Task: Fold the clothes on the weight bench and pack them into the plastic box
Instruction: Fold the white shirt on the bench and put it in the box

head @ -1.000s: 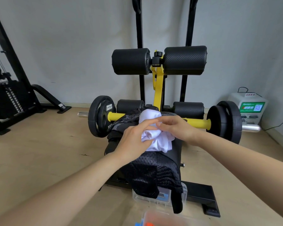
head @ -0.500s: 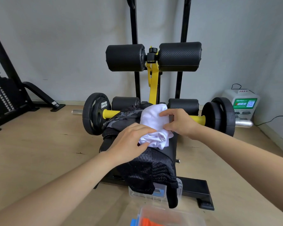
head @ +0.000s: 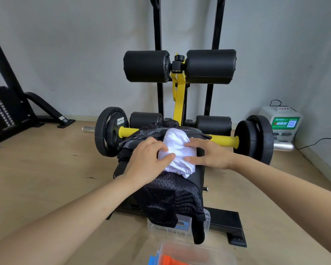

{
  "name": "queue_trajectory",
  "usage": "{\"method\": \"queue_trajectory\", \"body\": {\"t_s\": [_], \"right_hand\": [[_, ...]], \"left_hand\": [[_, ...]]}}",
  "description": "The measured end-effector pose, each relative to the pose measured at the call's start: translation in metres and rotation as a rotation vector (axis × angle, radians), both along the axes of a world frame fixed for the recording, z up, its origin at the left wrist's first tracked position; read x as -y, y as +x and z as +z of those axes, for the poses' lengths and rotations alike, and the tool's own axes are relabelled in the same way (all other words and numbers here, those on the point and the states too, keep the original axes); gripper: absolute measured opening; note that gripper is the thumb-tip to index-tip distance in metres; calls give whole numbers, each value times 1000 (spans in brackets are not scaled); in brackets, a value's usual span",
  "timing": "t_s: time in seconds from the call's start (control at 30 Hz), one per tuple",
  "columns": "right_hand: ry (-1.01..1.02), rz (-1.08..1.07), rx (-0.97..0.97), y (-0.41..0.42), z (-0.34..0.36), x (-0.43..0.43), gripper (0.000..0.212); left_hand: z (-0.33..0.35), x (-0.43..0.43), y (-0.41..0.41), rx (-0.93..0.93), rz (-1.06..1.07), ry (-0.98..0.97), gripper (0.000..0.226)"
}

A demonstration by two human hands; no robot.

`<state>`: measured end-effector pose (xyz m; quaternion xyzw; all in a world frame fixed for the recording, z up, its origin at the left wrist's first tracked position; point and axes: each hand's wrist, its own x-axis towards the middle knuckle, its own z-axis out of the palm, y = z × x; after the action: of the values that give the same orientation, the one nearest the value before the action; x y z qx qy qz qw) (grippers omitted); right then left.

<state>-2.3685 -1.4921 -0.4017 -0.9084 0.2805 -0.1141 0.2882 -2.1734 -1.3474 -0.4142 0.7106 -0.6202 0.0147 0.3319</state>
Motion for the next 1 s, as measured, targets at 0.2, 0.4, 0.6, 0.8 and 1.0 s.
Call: {"method": "queue_trajectory", "body": {"t_s": [0.2,0.4,0.6,0.8,1.0], "right_hand": [[-2,-33,32,-1,-6,2,67],[-205,-126,60,1,-2,9,68],[-342,-109,333,1,25,9,68],[-350,61,-39,8,36,-6,63],[-143,62,2,-1,21,-5,29]], "left_hand": [[12,0,-17,80,224,242,47],[18,5,-19,-365,63,135,48],[33,-2,4,-571,-158,-15,54],[42,-16,17,-424,-334,-70,55],[20,-26,25,-228,-260,139,56]]}}
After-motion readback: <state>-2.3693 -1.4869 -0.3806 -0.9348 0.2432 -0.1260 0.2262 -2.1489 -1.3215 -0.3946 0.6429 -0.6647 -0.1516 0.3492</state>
